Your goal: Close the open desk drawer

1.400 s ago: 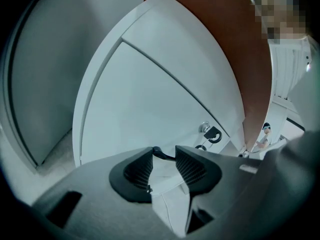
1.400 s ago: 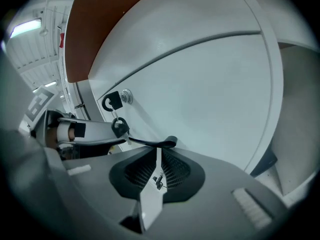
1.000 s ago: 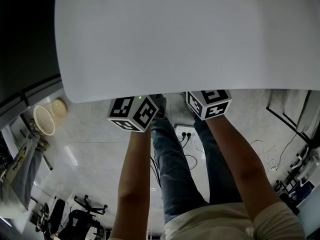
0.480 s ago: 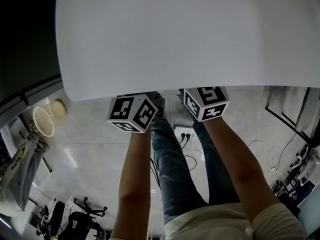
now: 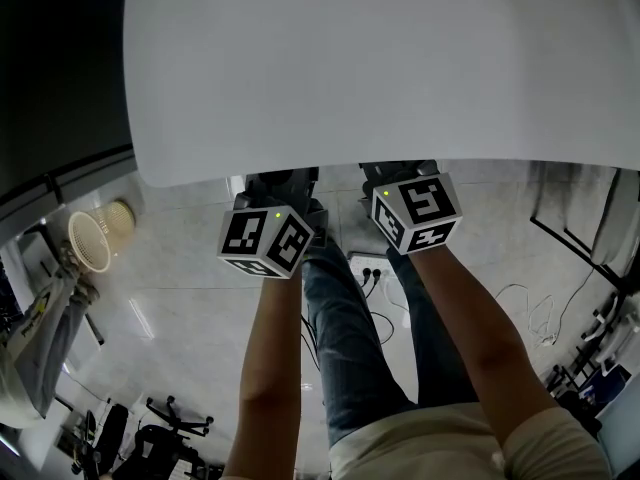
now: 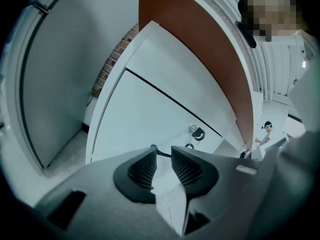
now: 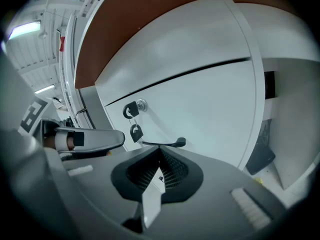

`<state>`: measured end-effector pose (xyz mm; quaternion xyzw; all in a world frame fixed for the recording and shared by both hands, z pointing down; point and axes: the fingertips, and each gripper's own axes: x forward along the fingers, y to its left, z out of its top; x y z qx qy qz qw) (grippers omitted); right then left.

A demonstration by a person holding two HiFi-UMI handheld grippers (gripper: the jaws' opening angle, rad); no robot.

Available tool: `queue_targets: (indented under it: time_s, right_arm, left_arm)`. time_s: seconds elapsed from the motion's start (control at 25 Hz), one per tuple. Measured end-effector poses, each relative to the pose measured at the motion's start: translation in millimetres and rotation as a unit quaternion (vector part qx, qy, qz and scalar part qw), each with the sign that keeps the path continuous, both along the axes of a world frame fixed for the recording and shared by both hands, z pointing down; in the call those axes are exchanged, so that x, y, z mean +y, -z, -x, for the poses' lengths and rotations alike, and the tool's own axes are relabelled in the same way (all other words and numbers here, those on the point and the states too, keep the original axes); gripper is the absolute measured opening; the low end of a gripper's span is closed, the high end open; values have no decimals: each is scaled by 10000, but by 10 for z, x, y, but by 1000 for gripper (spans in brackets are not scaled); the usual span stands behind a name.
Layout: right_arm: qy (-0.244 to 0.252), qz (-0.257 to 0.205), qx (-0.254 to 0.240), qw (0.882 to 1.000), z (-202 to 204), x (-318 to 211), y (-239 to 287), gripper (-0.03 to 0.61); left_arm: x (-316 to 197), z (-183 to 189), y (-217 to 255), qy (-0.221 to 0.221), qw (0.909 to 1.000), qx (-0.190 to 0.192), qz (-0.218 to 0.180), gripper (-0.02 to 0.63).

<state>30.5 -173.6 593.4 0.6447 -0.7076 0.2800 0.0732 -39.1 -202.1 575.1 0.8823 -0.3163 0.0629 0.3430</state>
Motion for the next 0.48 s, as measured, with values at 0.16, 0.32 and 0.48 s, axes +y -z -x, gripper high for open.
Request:
queue_targets:
  time_s: [0.16, 0.32, 0.48]
  right_arm:
    - [112, 0, 73, 9999, 10, 80, 86, 3]
    - [221, 12, 83, 9997, 0, 192, 249, 3]
    - [488, -13, 88, 9988, 67, 310, 477, 3]
  left_arm:
    - [99, 3, 90, 100, 9999, -25, -34, 69]
    - [235, 0, 255, 213, 9997, -50, -57, 47]
    - [384, 60, 471, 379, 9992, -86, -70, 25]
